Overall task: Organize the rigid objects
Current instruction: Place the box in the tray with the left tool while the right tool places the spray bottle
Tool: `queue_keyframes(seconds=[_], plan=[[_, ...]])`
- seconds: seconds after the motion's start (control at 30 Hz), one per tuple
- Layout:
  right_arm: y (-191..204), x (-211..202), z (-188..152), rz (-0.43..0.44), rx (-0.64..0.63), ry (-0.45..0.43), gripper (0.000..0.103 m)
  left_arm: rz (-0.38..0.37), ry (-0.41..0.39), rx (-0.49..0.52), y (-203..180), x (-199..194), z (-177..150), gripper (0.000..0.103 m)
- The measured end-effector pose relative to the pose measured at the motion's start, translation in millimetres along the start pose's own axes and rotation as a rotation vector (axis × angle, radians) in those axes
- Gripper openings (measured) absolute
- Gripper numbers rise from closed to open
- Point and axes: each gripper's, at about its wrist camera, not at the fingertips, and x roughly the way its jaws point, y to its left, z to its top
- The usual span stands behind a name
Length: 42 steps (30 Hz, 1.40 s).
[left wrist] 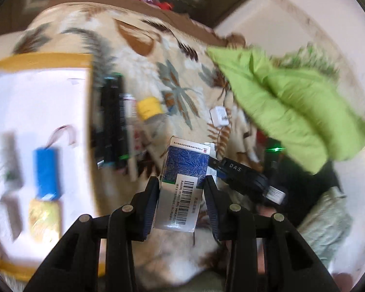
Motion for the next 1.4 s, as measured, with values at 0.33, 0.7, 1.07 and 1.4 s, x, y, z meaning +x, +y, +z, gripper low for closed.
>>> queue_keyframes(seconds=[0.33, 0.7, 1.07, 1.4], plan=[[99, -65, -31, 0.201, -0.202, -0.147, 0.030, 0.026, -0.224, -0.185, 106, -95, -17, 0.037], [262, -17, -90, 0.296, -0.476, 0.028, 0.030, 0.159, -0.265, -0.284, 188, -100, -8, 0.038], [303, 90, -130, 0.215, -0.585, 0.187, 0.030, 0.281, -0.185, -0.260, 204, -67, -2, 0.038], [298, 117, -128, 0.202, -0.540, 0.207, 0.030, 0.340, -0.154, -0.279, 208, -56, -3, 0.040]])
